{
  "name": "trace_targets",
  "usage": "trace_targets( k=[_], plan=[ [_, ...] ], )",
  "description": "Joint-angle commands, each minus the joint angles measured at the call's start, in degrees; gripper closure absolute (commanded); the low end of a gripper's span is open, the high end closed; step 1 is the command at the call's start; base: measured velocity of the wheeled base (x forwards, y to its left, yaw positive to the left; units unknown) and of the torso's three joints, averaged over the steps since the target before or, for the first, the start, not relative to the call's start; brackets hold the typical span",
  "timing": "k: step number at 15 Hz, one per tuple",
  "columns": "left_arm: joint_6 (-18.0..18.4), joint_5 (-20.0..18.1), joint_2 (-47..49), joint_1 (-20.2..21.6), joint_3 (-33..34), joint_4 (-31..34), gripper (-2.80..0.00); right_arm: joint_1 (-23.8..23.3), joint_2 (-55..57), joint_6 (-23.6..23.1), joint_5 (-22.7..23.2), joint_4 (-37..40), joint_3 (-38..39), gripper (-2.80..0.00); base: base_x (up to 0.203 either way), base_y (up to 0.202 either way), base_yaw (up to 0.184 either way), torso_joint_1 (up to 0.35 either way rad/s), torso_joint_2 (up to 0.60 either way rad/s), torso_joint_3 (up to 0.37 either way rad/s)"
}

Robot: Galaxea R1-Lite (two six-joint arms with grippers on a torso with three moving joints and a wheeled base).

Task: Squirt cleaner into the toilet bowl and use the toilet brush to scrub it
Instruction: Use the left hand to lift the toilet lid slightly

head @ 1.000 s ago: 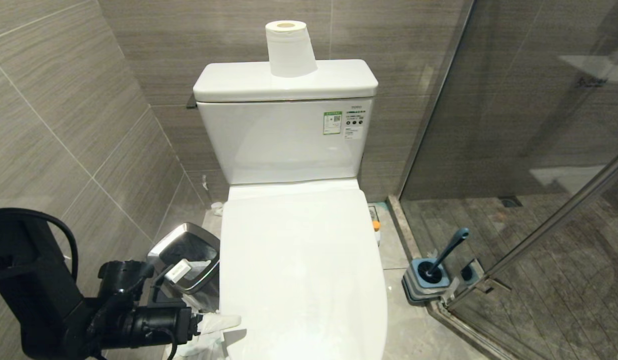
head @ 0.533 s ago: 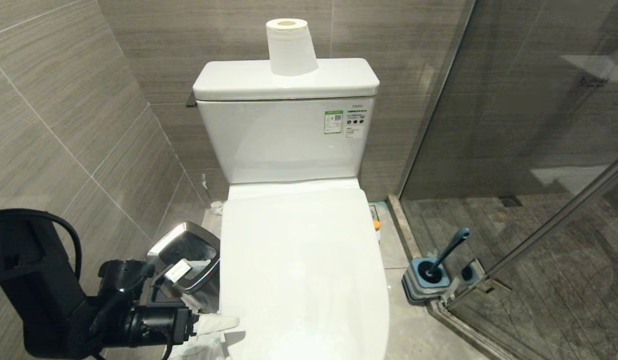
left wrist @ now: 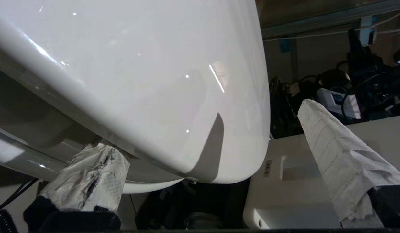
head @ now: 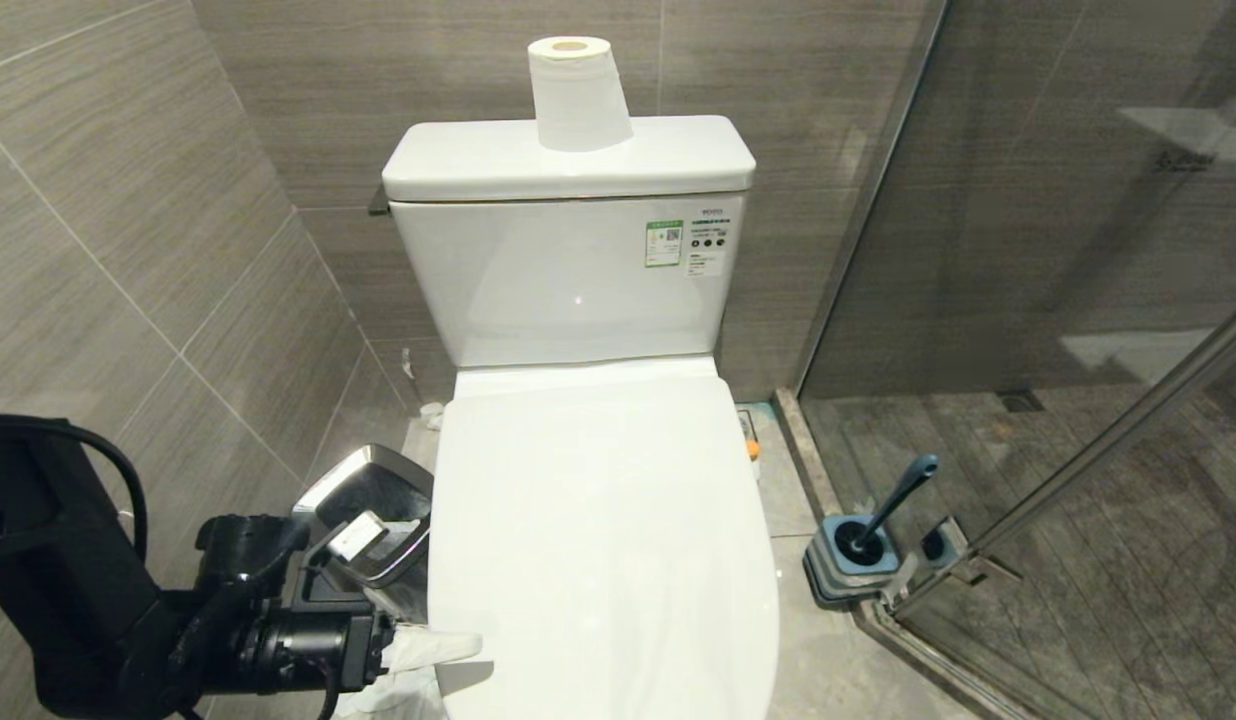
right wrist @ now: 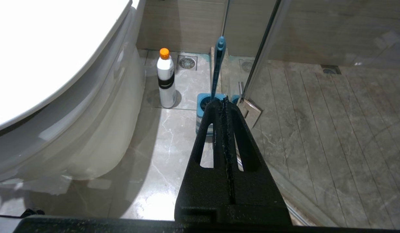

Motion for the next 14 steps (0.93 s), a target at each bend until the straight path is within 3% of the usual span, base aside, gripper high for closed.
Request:
trace_targets(
  k=[1,3,5,8,14],
  plan=[
    [0.17,1.75,-0.44,0.32,0.41,-0.24,-2.8,0.02,0.09,-0.03,0.01,-0.02,0.0,0.0,0.0,0.0,0.0,0.0,0.0,0.0],
    [0.42,7.6,-0.38,0.97,0.74,-0.26,-2.8,0.02,0.09,-0.03,0.01,-0.02,0.0,0.0,0.0,0.0,0.0,0.0,0.0,0.0],
    [0.69,10.75,-0.15,2.48,0.63,-0.27,-2.8,0.02,0.07,-0.03,0.01,-0.02,0.0,0.0,0.0,0.0,0.0,0.0,0.0,0.0],
    [0.76,13.28,0.18,2.96,0.65,-0.33,-2.8,0.02,0.09,-0.03,0.01,-0.02,0.0,0.0,0.0,0.0,0.0,0.0,0.0,0.0],
    [2.59,13.98,0.68,2.6,1.06,-0.44,-2.8,0.02,0.09,-0.03,0.01,-0.02,0.0,0.0,0.0,0.0,0.0,0.0,0.0,0.0]
  ],
)
